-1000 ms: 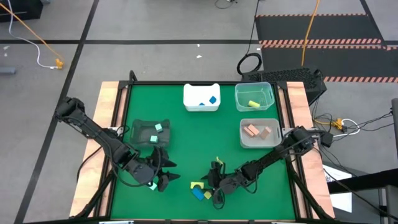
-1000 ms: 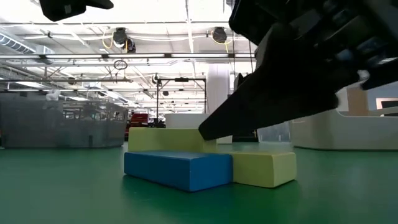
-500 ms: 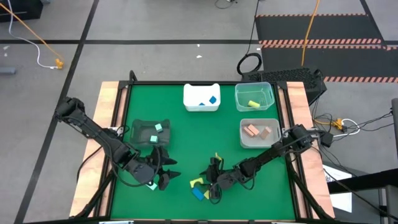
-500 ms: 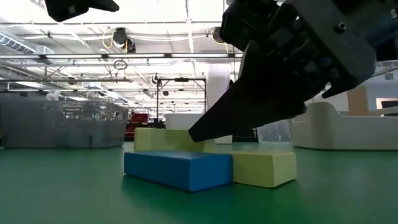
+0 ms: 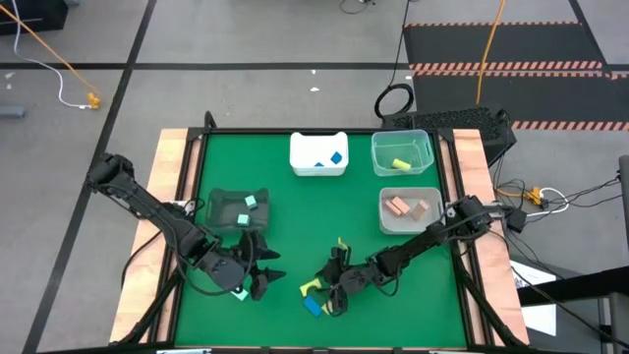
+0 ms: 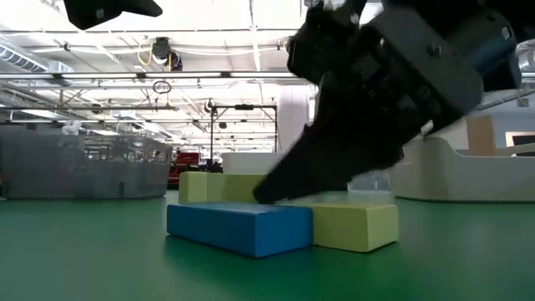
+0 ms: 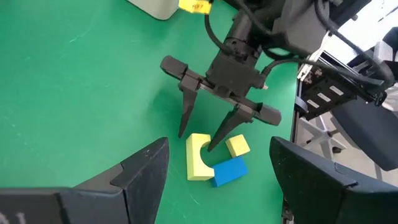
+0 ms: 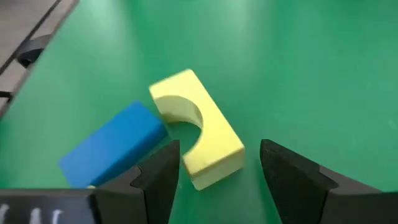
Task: Sort & place blocks by color
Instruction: Put the top green block into the transparent bin
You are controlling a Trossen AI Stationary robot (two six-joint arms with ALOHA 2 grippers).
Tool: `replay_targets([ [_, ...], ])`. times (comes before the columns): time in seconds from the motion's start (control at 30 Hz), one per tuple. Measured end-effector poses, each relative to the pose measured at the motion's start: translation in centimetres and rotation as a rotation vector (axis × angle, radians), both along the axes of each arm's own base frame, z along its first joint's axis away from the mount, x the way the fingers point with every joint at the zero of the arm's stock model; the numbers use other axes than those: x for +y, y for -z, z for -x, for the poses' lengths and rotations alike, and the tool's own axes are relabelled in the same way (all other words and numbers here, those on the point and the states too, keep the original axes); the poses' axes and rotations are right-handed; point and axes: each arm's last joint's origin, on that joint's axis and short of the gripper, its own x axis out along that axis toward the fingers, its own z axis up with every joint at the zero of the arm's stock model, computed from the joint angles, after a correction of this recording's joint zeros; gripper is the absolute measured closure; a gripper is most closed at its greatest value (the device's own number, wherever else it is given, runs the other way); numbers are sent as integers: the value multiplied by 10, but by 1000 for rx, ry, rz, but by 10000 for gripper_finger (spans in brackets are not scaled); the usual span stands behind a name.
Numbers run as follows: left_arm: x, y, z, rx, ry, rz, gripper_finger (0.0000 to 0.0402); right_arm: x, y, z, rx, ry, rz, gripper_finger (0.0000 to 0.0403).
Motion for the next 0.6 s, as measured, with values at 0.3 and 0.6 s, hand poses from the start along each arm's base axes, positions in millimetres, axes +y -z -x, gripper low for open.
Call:
replay_targets([
  [0.3, 1, 0, -1, -1, -2, -6, 126, 2, 13, -4, -24, 45, -69, 203],
  [0.6, 1, 0, -1, 0, 0, -10, 126, 2, 13, -4, -23, 50, -80, 320],
])
